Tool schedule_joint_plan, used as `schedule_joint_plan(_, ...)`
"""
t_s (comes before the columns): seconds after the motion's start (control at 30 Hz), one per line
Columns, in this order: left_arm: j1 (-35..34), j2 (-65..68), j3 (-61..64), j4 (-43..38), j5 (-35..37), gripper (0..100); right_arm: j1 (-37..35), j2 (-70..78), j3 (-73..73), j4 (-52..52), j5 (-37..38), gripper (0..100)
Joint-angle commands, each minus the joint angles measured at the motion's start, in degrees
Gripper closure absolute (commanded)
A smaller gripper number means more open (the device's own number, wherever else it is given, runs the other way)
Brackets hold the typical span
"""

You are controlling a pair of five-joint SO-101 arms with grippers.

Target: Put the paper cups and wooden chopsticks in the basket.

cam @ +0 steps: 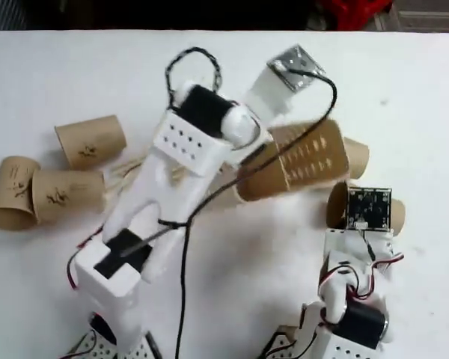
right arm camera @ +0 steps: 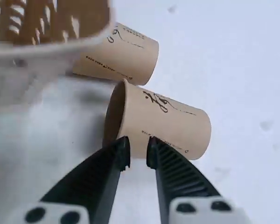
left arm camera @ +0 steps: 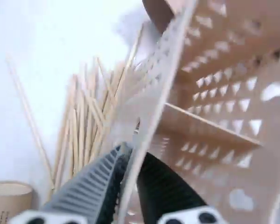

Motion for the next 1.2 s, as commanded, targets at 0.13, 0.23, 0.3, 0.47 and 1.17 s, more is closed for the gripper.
schedule_joint_plan(0.13, -5.41, -2.59, -5.8, 0.09, -0.18, 98, 0.4, -0.13, 1.93, -0.92, 1.41, 91.8)
schedule_joint_plan(0.23, -5.49, -2.68, -6.07, -0.09, -0.18, 98, 0.4, -0.13, 2.29, -1.1, 1.41, 91.8)
schedule_joint_plan(0.3, -6.9, -2.59, -8.97, -0.18, -0.09, 98, 0.4, -0.13, 3.78, -2.68, 1.41, 91.8)
schedule_joint_plan(0.47, -15.69, -1.98, -21.63, -1.23, 2.37, 98, 0.4, -0.13, 6.68, -5.32, 1.41, 91.8)
schedule_joint_plan(1.17, -29.58, -1.8, 10.64, -42.73, 14.07, 98, -0.04, -0.13, 9.67, -6.73, 1.41, 91.9)
